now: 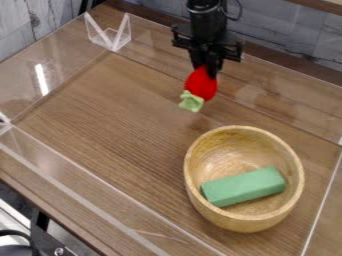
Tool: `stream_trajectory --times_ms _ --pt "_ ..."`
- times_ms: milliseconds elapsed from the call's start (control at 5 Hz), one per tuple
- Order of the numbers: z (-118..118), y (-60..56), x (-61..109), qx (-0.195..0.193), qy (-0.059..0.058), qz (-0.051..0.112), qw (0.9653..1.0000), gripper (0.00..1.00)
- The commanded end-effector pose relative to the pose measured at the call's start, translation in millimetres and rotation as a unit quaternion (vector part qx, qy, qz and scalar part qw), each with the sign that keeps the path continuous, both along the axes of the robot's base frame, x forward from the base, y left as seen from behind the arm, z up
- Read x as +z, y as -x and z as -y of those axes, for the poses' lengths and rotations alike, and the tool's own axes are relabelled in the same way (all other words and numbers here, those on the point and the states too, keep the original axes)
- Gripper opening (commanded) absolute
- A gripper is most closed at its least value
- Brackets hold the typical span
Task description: Move the red fruit to the right side of the table
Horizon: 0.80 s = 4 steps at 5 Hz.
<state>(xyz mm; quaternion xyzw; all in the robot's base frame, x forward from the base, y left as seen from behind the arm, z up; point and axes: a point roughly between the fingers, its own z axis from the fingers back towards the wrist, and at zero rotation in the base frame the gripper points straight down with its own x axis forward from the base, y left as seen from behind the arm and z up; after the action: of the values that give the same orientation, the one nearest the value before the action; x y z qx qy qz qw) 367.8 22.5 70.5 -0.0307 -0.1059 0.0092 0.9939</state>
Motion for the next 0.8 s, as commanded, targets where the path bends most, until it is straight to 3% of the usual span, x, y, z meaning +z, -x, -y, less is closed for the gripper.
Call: stream_trajectory --times_ms 0,600 --pt "11 -5.0 20.3 -0.003 -0.003 0.036 0.9994 0.00" --pt "20 -4.5 14.2 -0.002 -0.005 0.035 0.9994 0.00"
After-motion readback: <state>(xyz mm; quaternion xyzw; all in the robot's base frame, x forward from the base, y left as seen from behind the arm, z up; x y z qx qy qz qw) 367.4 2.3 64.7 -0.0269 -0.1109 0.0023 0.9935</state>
